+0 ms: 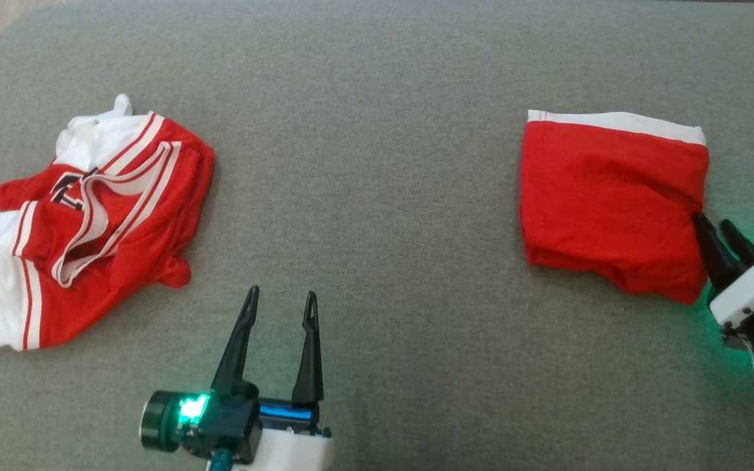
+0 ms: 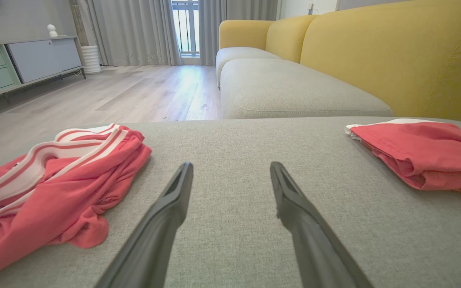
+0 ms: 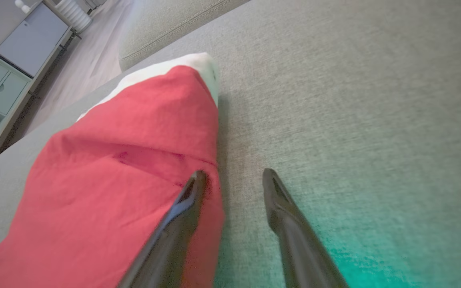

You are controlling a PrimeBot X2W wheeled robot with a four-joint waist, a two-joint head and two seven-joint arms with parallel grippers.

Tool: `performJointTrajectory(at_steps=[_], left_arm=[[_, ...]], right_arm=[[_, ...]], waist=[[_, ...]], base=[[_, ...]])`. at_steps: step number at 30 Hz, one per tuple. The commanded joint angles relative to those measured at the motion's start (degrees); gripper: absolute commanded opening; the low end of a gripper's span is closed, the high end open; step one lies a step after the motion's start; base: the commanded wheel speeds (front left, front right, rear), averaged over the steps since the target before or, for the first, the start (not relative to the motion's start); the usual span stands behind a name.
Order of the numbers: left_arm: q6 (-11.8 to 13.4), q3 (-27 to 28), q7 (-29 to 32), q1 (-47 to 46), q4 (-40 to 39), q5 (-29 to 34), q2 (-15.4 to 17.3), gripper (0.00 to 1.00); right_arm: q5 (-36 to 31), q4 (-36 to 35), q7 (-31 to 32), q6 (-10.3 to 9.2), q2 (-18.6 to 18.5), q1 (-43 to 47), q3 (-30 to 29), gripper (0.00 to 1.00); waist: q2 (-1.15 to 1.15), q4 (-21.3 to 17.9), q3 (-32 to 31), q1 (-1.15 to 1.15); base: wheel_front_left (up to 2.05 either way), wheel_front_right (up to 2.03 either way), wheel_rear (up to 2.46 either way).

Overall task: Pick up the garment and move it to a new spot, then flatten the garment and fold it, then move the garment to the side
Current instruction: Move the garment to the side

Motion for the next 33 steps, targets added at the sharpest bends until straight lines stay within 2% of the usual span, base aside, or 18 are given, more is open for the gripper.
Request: performJointTrajectory(at_steps=[1, 2, 3, 4, 8, 15, 20, 21, 24, 33], left_arm=[[0.20, 1.12, -0.46, -2.06, -1.47, -0.20, -0.18, 1.00], [0.22, 1.06, -0.46, -2.17, -1.43, -0.21, -0.18, 1.00], [0.23, 1.02, -0.46, -2.28, -1.40, -0.23, -0.18, 1.00], [0.25, 1.00, -0.46, -2.39, -1.36, -0.25, -0.18, 1.00], [0.43, 1.02, -0.46, -2.77, -1.27, -0.36, -0.18, 1.00], [0.70, 0.92, -0.46, -3.37, -1.52, -0.58, -0.18, 1.00], [0.74, 0.91, -0.46, -3.94, -1.71, -0.57, -0.18, 1.00], [0.74, 0.91, -0.46, -3.94, -1.71, -0.57, -0.18, 1.00], [0.64, 1.08, -0.46, -4.36, -1.85, -0.37, -0.18, 1.00], [-0.05, 1.62, -0.46, -6.55, -1.95, 0.37, -0.18, 1.00]], right_arm=[[0.85, -0.64, -0.16, 0.39, -1.76, -1.57, 1.70, 0.42], [1.40, -0.40, -0.22, 0.39, -1.75, -1.80, 2.17, 0.27], [1.95, -0.35, -0.24, 0.39, -1.76, -1.99, 2.75, 0.03], [2.63, -0.44, -0.16, 0.39, -1.78, -2.10, 3.35, 0.00], [4.64, -0.78, -0.50, 0.39, -2.74, -2.46, 5.27, 0.00], [5.67, -1.13, -3.54, 0.39, -6.58, -3.63, 7.48, 0.00], [4.73, -1.03, -5.79, 0.39, -11.15, -4.74, 8.70, 0.00], [4.73, -1.03, -5.79, 0.39, -11.15, -4.74, 8.70, 0.00], [3.78, -0.31, -6.63, 0.39, -14.69, -5.53, 8.62, 0.00], [2.09, 6.17, -9.29, 0.39, -22.46, -8.85, 4.72, 0.00]], waist=[[0.00, 0.18, 0.32, 0.00], [0.00, 0.19, 0.43, 0.00], [0.00, 0.18, 0.50, 0.00], [0.00, 0.14, 0.55, 0.00], [0.00, -0.34, 0.64, 0.00], [0.00, -1.86, 1.16, 0.00], [0.00, -3.08, 2.05, 0.00], [0.00, -3.08, 2.05, 0.00], [0.00, -3.80, 3.16, 0.00], [0.00, -5.57, 7.15, 0.00]], base=[[0.00, 0.00, 0.00], [0.00, 0.00, 0.00], [0.00, 0.00, 0.00], [0.00, 0.00, 0.00], [0.00, 0.00, 0.00], [0.00, 0.00, 0.00], [0.00, 0.00, 0.00], [0.00, 0.00, 0.00], [0.00, 0.00, 0.00], [0.00, 0.00, 0.00]])
